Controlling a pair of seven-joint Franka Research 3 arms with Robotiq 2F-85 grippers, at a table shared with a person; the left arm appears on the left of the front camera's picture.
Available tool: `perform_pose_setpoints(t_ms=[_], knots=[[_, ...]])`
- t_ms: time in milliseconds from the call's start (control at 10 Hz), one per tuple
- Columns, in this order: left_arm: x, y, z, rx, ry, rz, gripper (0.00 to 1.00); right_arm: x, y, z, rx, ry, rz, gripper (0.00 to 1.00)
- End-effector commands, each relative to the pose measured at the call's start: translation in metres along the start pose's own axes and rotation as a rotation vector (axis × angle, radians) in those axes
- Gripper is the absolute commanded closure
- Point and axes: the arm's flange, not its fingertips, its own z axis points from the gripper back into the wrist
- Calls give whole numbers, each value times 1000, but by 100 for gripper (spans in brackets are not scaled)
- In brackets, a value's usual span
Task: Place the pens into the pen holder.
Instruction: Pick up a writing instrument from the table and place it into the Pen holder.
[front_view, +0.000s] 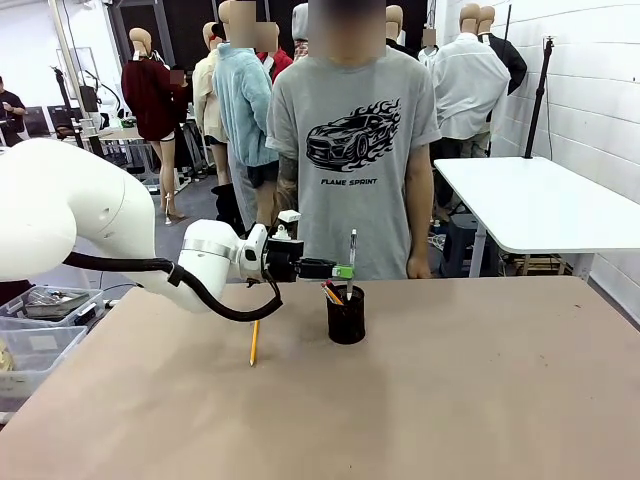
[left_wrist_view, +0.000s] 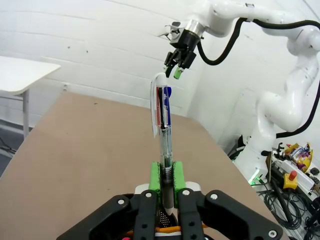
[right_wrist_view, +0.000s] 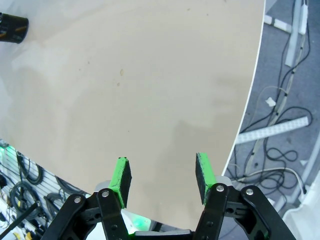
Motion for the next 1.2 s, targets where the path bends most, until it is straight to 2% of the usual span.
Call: perform_pose_setpoints(t_ms=[0,300,500,600,700,900,1000,1100], knots=[[-2,1,1,-25,17,-44,100,-2,0,-4,11,-15,9,34],[-4,0,-4,-15,33,-115,100,-2,0,-4,11,-15,9,34],[-2,6,-1,32,40,-158,100,-2,0,-4,11,-15,9,34],[1,9,-3,74,60,-202,96,-2,0,-4,11,-15,9,34],[3,11,-4,71,65,-203,82,-2,0,-4,11,-15,9,34],[7,7,0,96,70,-222,43,-2,0,-4,11,-15,9,34],[14,3,4,112,38,-233,26,-2,0,-4,11,-15,9,34],[23,-6,10,113,24,-267,26,-2,0,-4,11,-15,9,34]])
